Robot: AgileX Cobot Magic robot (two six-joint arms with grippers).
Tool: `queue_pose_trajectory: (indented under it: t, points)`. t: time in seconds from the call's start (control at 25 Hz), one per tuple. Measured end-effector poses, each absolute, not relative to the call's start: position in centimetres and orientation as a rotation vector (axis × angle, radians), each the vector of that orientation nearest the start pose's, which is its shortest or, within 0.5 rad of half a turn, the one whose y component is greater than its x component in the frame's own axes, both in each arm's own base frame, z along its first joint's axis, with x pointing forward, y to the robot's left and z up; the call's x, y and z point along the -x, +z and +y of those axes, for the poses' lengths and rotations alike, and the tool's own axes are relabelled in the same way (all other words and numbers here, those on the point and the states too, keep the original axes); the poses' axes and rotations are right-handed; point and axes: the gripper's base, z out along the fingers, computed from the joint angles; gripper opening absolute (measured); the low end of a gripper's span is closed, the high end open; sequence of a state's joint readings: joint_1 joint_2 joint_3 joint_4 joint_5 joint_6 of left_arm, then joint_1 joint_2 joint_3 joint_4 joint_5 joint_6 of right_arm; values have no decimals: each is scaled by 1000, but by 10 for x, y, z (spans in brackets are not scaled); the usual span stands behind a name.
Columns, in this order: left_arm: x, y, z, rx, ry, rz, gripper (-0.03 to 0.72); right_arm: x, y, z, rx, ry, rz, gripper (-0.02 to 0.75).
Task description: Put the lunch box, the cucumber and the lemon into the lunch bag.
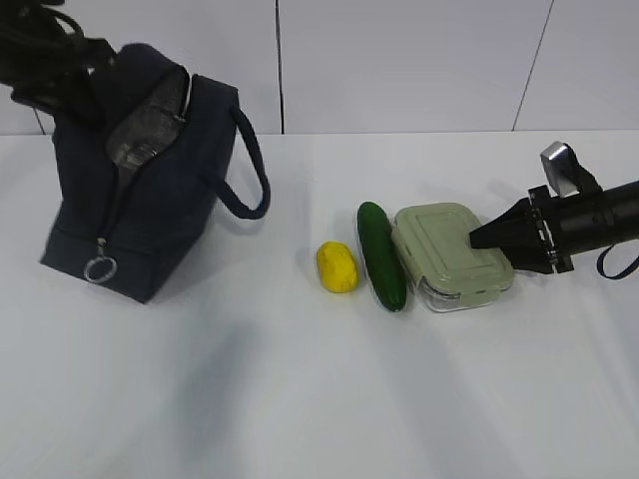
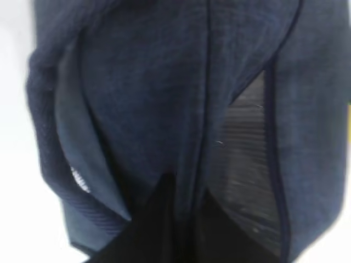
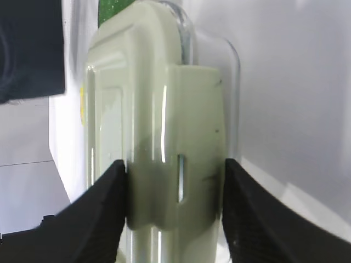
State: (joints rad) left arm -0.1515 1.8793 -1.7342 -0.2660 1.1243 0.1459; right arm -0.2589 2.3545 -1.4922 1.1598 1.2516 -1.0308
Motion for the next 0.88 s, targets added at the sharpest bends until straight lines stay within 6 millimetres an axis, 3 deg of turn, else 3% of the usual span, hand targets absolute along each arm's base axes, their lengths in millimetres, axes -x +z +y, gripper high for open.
queue_pose_trajectory:
  t: [0.08,0.16,0.48,0.88]
  points:
    - [-402,323,-83,-334,-356,2700,5,-424,91,-30,124,1417,2505,393]
    - [-402,326,-88,-358,-362,2712,5,-424,91,-30,124,1417,2505,393]
    - [-413,282,-114,-442,-374,2834,3,-423,91,-30,128,1417,2512,393]
    - [-413,281,-113,-457,-336,2837,3,-423,94,-31,100,1421,2524,393]
